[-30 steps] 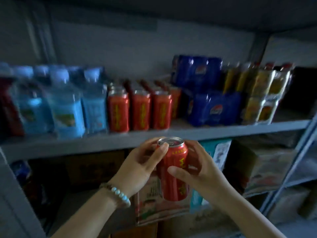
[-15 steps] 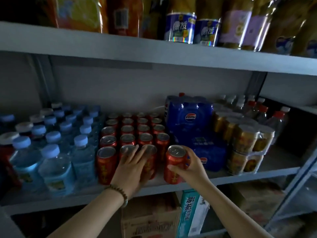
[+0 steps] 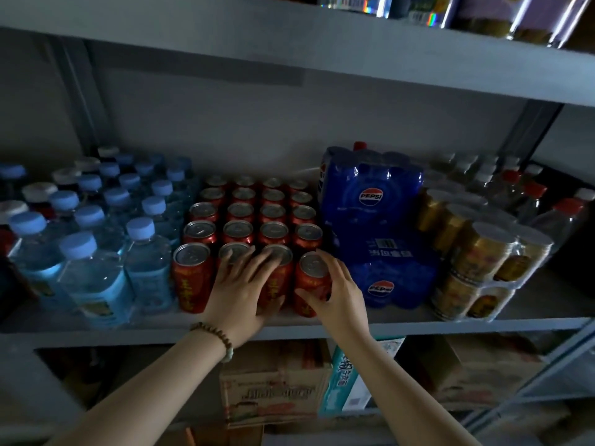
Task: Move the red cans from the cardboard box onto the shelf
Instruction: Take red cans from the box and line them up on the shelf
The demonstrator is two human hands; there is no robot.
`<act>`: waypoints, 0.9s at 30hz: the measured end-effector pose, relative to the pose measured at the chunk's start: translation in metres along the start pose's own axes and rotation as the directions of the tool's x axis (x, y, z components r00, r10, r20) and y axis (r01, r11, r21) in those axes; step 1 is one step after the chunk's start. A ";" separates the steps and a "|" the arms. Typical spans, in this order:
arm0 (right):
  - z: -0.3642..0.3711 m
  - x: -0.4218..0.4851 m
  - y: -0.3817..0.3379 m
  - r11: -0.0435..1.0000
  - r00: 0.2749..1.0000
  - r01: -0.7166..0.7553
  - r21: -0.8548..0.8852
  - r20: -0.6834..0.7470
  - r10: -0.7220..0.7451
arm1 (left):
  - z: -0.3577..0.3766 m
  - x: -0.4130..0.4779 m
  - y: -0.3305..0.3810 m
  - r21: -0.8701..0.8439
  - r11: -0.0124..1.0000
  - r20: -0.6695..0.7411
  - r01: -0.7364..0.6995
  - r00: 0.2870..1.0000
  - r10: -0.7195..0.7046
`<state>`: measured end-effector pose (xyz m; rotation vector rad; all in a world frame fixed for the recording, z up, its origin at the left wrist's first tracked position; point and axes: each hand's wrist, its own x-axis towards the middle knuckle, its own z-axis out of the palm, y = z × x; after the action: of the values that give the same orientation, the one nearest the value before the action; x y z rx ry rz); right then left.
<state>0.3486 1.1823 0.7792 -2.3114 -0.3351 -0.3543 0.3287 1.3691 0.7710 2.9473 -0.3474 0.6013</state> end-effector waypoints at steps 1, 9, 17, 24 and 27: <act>-0.001 0.001 0.000 0.999 1.000 0.017 -0.030 0.009 -0.017 | 0.000 0.000 0.000 -0.003 1.000 -0.003 0.002 1.000 -0.002; 0.004 0.001 0.008 0.932 0.990 0.115 -0.343 -0.038 -0.137 | -0.003 -0.001 0.001 -0.005 1.000 0.014 -0.003 1.000 0.003; -0.019 0.025 0.017 0.758 0.920 0.388 -0.524 0.176 -0.349 | 0.000 -0.001 0.000 -0.033 0.999 -0.019 -0.022 1.000 0.021; -0.019 0.046 0.031 0.788 0.868 0.492 -0.370 0.276 -0.413 | 0.003 -0.002 -0.002 -0.025 0.998 -0.043 -0.050 0.998 0.049; -0.015 0.049 0.036 0.764 0.858 0.513 -0.392 0.249 -0.448 | 0.003 -0.001 -0.002 -0.012 0.999 -0.050 -0.051 0.998 0.050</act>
<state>0.4039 1.1530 0.7828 -2.6850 -1.0325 -0.5712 0.3298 1.3707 0.7675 2.9132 -0.4204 0.6739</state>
